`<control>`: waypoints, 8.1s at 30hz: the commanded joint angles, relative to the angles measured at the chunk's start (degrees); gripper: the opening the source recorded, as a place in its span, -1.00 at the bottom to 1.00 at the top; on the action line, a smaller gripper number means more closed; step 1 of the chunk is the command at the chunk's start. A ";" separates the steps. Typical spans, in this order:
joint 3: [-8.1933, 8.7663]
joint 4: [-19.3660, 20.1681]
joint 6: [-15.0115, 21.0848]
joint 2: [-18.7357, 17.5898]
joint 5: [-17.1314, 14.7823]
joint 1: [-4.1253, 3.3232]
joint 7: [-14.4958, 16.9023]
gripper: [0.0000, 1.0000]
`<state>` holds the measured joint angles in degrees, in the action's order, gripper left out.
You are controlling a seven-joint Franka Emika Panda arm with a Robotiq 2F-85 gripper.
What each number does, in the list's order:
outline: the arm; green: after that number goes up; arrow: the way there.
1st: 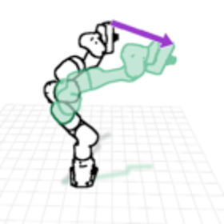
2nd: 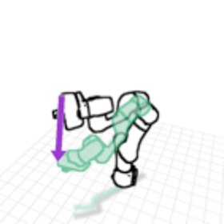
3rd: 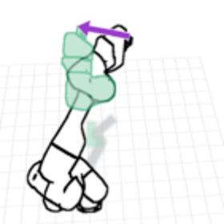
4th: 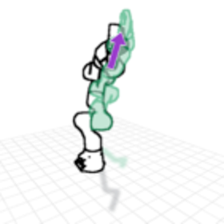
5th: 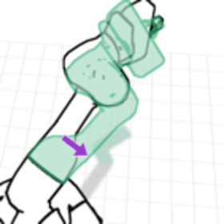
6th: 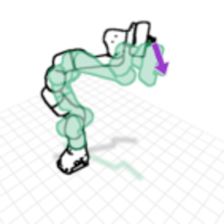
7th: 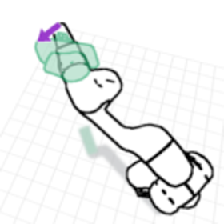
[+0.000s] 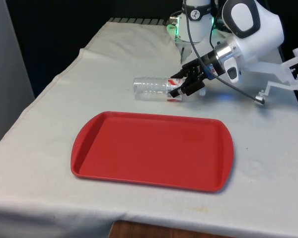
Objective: Place the bottle upright on the tray.
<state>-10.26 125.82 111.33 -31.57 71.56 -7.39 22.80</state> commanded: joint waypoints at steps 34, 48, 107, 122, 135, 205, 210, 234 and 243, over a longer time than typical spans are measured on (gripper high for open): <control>-0.69 -0.57 -1.55 0.34 -0.46 0.11 0.00 -1.00; -0.74 -0.80 -1.95 2.98 -2.46 0.29 1.78 -1.00; 1.20 -2.01 10.54 9.51 -12.32 3.15 4.81 -1.00; 2.81 -2.98 14.32 10.14 -15.18 3.44 6.19 -1.00; 3.32 -2.98 14.67 12.32 -18.96 3.44 8.65 -1.00; 5.73 -6.02 13.81 23.09 -42.40 3.21 22.17 -1.00; 5.90 -6.65 13.69 23.09 -43.43 3.04 22.29 -1.00; 6.30 -10.26 14.27 23.20 -53.06 3.21 25.78 -1.00; 6.70 -11.40 14.61 22.86 -55.75 3.04 25.84 -1.00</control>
<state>-3.55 114.42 125.94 -8.71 15.81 -4.35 48.64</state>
